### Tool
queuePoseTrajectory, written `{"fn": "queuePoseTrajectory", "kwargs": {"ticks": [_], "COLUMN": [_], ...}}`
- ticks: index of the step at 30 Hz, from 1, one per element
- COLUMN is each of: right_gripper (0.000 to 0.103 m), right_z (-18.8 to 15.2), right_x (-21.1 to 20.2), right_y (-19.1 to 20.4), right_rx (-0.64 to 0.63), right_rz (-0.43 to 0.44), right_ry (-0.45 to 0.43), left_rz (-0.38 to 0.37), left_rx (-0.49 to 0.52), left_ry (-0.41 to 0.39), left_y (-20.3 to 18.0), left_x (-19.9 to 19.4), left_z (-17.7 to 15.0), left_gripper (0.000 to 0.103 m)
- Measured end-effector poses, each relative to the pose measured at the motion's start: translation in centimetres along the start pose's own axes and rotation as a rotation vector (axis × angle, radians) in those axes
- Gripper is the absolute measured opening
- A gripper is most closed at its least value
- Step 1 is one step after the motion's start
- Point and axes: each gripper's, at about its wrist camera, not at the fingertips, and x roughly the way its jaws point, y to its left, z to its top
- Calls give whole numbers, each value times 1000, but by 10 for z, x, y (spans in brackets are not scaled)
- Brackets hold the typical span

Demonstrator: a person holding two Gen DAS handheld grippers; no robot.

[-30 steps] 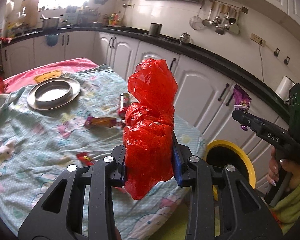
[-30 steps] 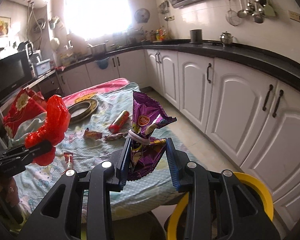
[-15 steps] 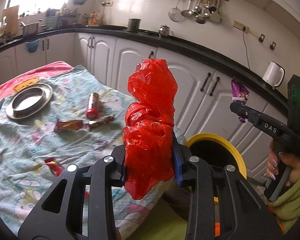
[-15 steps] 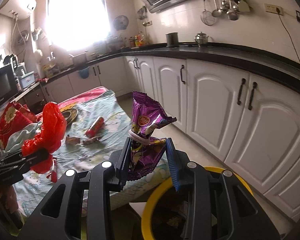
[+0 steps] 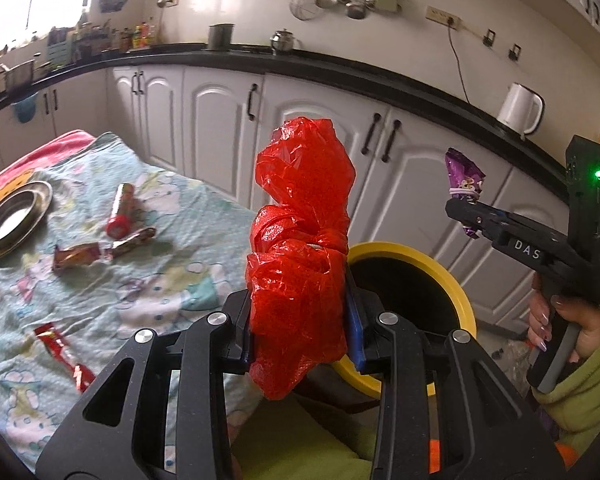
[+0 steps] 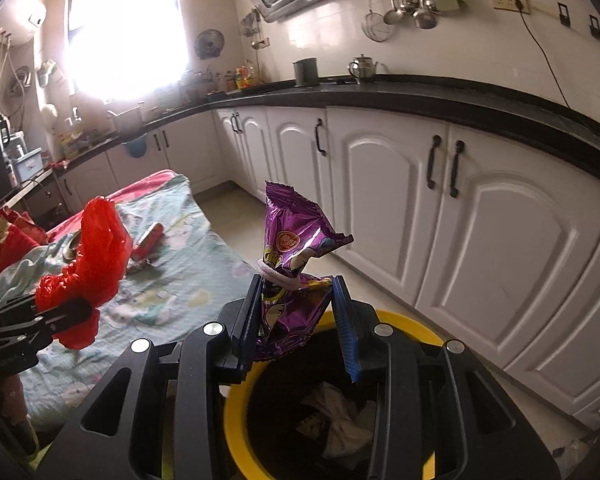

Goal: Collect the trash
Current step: 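Carry the red bag and purple wrapper with both tools over the yellow bin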

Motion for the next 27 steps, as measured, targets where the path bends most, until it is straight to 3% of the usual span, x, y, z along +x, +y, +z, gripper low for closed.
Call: {"fn": "queuePoseTrajectory", "kwargs": {"ticks": [27], "right_gripper": [34], "right_z": [-45], "right_x": [8], "right_y": [-56], "right_rx": [77], "right_rz": [-69], "right_ry": [89], "left_rz": [-104], "left_rx": [141], "left_ry": [146], "left_y": [-68], "left_x": [57], "left_z": [-30], "left_gripper": [27]}}
